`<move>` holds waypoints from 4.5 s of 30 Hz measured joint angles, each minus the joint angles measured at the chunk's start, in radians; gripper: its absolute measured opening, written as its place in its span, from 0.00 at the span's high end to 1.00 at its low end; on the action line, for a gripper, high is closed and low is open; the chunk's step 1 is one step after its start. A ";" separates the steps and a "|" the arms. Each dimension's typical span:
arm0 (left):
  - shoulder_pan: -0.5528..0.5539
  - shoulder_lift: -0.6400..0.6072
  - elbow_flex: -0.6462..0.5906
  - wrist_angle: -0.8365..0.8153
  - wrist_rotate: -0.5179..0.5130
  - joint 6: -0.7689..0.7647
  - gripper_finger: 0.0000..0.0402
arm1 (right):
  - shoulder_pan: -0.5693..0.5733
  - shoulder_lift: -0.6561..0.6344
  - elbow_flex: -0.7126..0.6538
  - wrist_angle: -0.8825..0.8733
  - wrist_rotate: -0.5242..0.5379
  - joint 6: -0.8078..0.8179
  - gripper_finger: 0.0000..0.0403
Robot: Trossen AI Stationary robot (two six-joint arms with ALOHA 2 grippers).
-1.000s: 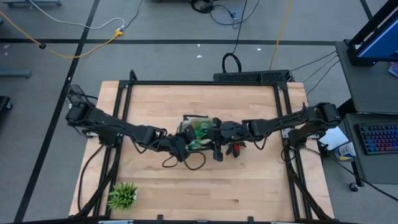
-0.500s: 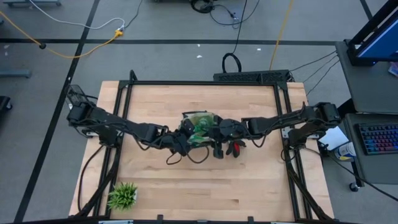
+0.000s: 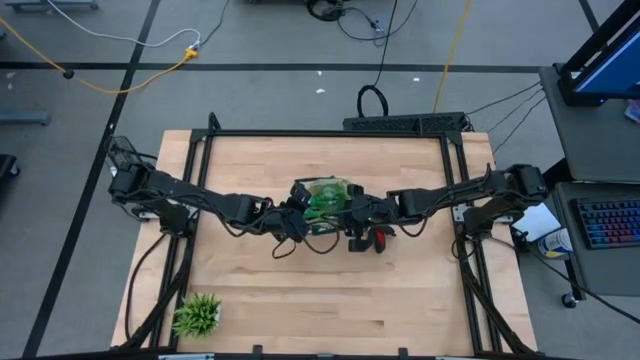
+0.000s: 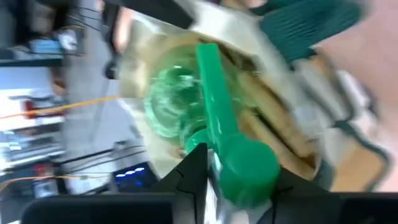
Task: Pick & Place Garden tools in Gardening bag
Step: Put the green sprayer into the green gardening bag
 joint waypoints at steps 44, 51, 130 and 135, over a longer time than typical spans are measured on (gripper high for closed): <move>-0.164 0.002 0.000 -0.123 -0.151 -0.129 0.67 | 0.007 0.001 0.000 -0.017 -0.056 -0.218 0.99; -0.218 0.002 0.000 -0.062 -0.225 -0.127 0.67 | 0.007 0.001 0.000 -0.021 -0.055 -0.217 0.99; 0.244 -0.047 0.003 -0.131 0.413 -0.434 0.95 | 0.007 0.002 -0.080 0.193 -0.290 -0.309 1.00; 0.244 -0.047 0.003 -0.159 0.359 -0.442 0.95 | 0.007 0.000 -0.111 0.204 -0.288 -0.308 1.00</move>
